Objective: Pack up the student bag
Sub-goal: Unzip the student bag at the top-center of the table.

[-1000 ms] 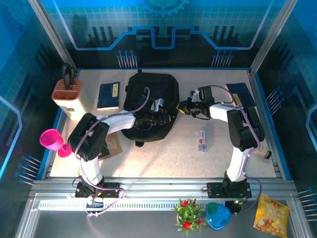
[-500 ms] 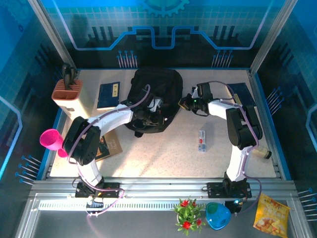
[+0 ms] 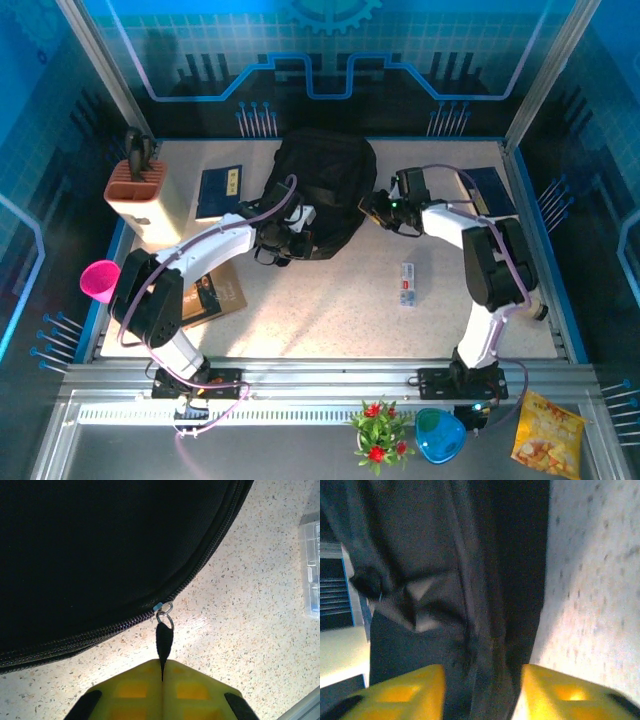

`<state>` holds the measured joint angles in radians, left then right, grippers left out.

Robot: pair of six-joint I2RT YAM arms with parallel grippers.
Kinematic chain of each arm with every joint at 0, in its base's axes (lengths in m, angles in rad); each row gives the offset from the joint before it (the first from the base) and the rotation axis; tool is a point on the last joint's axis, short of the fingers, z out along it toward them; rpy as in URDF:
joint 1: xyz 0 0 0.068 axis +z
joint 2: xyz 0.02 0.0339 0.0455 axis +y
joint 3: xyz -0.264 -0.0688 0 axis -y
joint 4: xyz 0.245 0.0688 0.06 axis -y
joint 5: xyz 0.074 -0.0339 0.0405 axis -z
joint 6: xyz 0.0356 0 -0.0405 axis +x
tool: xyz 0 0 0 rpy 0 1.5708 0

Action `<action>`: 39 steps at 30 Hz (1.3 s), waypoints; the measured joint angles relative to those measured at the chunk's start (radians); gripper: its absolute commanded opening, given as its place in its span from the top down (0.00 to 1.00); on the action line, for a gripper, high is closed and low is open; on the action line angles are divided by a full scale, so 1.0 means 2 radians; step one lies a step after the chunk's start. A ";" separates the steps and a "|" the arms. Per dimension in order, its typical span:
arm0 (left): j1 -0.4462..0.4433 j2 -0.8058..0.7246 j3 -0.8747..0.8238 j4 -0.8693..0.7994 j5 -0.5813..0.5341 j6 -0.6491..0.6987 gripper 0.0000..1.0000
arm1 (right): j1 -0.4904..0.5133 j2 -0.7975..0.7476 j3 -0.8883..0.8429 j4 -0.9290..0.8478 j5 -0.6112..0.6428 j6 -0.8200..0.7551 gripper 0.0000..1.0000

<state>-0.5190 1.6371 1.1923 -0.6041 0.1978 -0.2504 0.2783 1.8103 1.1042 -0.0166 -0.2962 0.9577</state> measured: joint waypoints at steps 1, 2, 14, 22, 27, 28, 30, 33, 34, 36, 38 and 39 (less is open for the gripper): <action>0.000 0.000 0.000 0.000 0.000 0.001 1.00 | 0.008 -0.016 -0.011 -0.004 0.005 0.011 0.39; 0.000 0.000 0.000 0.000 0.001 0.003 1.00 | 0.017 -0.031 -0.021 -0.007 0.008 0.024 0.37; 0.000 0.005 0.000 0.002 0.010 0.009 1.00 | 0.100 -0.019 -0.062 0.017 0.023 0.147 0.36; 0.000 0.006 0.000 -0.005 0.005 0.010 1.00 | 0.100 0.008 -0.038 0.017 0.035 0.154 0.60; 0.000 0.006 0.001 -0.031 -0.021 0.013 1.00 | 0.099 0.008 -0.037 0.007 0.051 0.145 0.79; 0.002 0.005 0.002 -0.038 -0.028 0.015 1.00 | 0.099 0.008 -0.037 0.005 0.055 0.143 0.81; 0.004 0.005 0.004 -0.053 -0.043 0.017 1.00 | 0.097 0.008 -0.035 -0.002 0.061 0.135 0.84; 0.013 0.002 0.005 -0.071 -0.062 0.020 1.00 | 0.092 0.008 -0.034 -0.009 0.069 0.125 0.85; 0.017 0.001 0.005 -0.075 -0.066 0.020 1.00 | 0.089 0.008 -0.033 -0.011 0.070 0.122 0.85; 0.027 -0.002 0.005 -0.082 -0.073 0.020 1.00 | 0.080 0.007 -0.032 -0.013 0.073 0.112 0.85; 0.034 -0.003 0.005 -0.084 -0.075 0.020 1.00 | 0.070 0.007 -0.031 -0.014 0.075 0.100 0.84; 0.037 -0.003 0.005 -0.084 -0.075 0.020 1.00 | 0.066 0.007 -0.031 -0.014 0.076 0.095 0.83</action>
<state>-0.4458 1.6314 1.2022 -0.7723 0.0471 -0.2108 0.4095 1.8252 1.0420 -0.0441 -0.1452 1.1481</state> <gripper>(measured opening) 0.051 0.160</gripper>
